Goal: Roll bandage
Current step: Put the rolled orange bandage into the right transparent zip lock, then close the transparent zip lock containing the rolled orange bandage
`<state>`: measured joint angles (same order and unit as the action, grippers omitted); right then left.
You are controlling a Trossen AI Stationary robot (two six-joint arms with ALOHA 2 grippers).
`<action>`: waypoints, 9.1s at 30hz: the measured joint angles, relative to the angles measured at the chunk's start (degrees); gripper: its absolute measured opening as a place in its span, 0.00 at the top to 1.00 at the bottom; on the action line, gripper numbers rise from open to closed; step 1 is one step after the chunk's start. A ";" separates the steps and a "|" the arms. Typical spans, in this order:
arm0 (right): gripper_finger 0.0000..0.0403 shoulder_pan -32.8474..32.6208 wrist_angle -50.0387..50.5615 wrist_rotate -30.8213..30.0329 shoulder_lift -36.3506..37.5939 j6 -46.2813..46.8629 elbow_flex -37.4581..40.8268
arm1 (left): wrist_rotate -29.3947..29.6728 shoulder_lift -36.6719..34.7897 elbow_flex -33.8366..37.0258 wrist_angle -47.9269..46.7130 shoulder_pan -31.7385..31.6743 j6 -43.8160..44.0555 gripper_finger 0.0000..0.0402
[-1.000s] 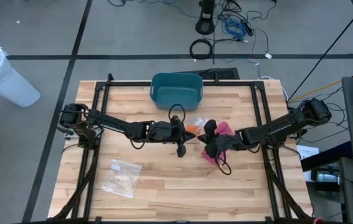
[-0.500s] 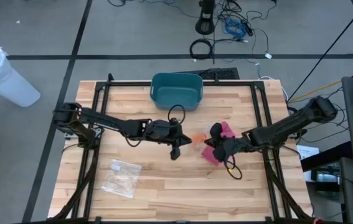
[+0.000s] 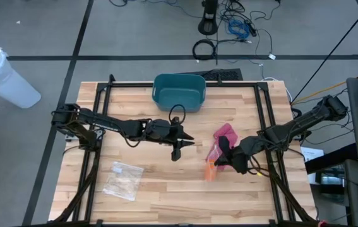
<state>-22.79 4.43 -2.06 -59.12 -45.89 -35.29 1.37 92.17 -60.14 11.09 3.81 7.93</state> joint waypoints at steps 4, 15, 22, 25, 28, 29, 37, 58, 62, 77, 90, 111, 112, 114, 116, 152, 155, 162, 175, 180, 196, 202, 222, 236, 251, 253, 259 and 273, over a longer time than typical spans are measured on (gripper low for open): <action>1.00 0.00 -2.61 0.49 -0.20 -3.82 0.00 | -5.48 1.63 -0.04 5.09 0.07 -1.42 0.77; 1.00 0.00 -6.39 2.44 -4.82 -4.47 -0.02 | -5.44 5.83 -0.02 7.67 -0.15 -17.11 0.77; 1.00 0.07 -6.08 1.97 -7.70 6.71 -0.02 | -5.32 6.88 0.00 7.75 -0.06 -26.44 0.77; 1.00 0.33 -5.08 1.91 -7.79 15.10 -0.02 | -5.23 6.88 0.00 7.67 -0.11 -26.38 0.77; 0.98 0.05 -3.02 1.77 -7.27 24.22 -0.02 | -5.13 6.88 0.00 7.59 -0.11 -26.28 0.77; 0.97 -0.19 -2.64 1.79 -7.01 28.41 -0.02 | -4.77 6.88 0.00 7.36 -0.11 -26.25 0.77; 0.83 -2.67 6.18 2.37 -4.29 62.23 -0.02 | -4.16 6.88 0.02 5.37 -0.11 -18.34 0.77; 0.52 -19.45 26.65 -1.87 -4.21 137.95 0.75 | -4.14 6.85 0.02 -1.62 -0.11 -12.70 0.77; 0.53 -23.86 25.32 -11.75 -4.25 145.71 5.33 | -4.12 6.83 0.02 -3.95 -0.11 -12.72 0.77; 0.54 -25.40 -5.22 -24.63 -4.15 144.58 24.87 | -2.03 6.83 0.02 -4.77 -0.11 -12.68 0.77; 0.79 -25.16 -13.09 -28.59 -4.32 129.57 25.14 | 0.67 6.83 0.02 -3.17 -1.78 -9.92 0.77; 1.00 -20.13 -7.38 -35.29 -4.32 93.63 15.66 | -1.27 6.83 0.02 5.00 -3.49 -7.79 0.77; 1.00 -19.39 -5.77 -35.83 -4.32 90.98 14.31 | -2.46 6.83 0.02 5.91 -3.48 -7.79 0.77; 1.00 -18.02 -2.71 -37.06 -4.32 86.35 11.75 | -3.61 6.81 0.02 7.26 -3.40 -8.14 0.77; 1.00 -16.52 0.13 -37.45 -4.32 82.53 9.45 | -4.19 6.81 0.02 7.80 -3.37 -8.46 0.77; 0.51 -9.29 -15.07 -12.65 -4.32 115.05 22.22 | -4.01 6.81 0.02 1.82 -3.46 -11.33 0.77; 0.56 -8.71 -16.36 -12.56 -4.32 115.76 23.38 | -3.93 6.81 0.02 1.81 -3.41 -11.33 0.77; 0.73 -8.63 -17.43 -12.07 -4.32 114.61 23.47 | -3.32 6.81 0.02 2.45 -3.48 -11.33 0.77; 0.98 -8.28 -19.27 -9.48 -7.50 113.74 23.47 | -1.93 6.81 0.02 5.01 -3.32 -5.44 0.77; 0.94 -7.44 -23.41 -7.40 -11.36 113.74 23.47 | -1.93 6.81 0.02 4.44 -3.32 -5.44 0.77; 0.97 -6.59 -30.80 -5.38 -19.70 99.98 23.01 | 2.13 6.64 0.02 5.06 -2.99 -4.99 0.77; 1.00 -6.60 -24.29 -14.42 -20.19 81.95 16.94 | -1.74 6.59 0.00 7.43 -1.75 -3.84 0.77; 1.00 -12.61 5.39 -50.39 -20.19 64.49 -0.57 | -8.14 6.59 0.02 1.09 -5.45 5.17 0.77; 1.00 -10.88 5.59 -54.95 -20.12 59.87 -0.57 | -13.28 6.59 0.02 4.32 -5.22 -1.38 0.77; 1.00 -10.95 5.75 -59.50 -17.61 58.41 -0.66 | -9.73 6.59 0.00 0.59 -4.27 -2.44 0.77; 1.00 -10.95 5.75 -59.50 -17.61 58.30 -0.66 | -9.69 6.59 0.01 0.66 -4.40 -2.43 0.77; 1.00 -10.12 5.74 -59.67 -17.61 60.41 -0.66 | -9.78 6.59 0.00 0.02 -4.24 -3.80 0.77; 1.00 -8.41 4.53 -60.68 -17.62 63.58 -0.66 | -4.64 4.29 -0.02 -0.48 -4.17 -1.70 0.77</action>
<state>-31.20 8.96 -62.74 -76.74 17.69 -35.94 -3.26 96.45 -60.16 10.61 -0.35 6.23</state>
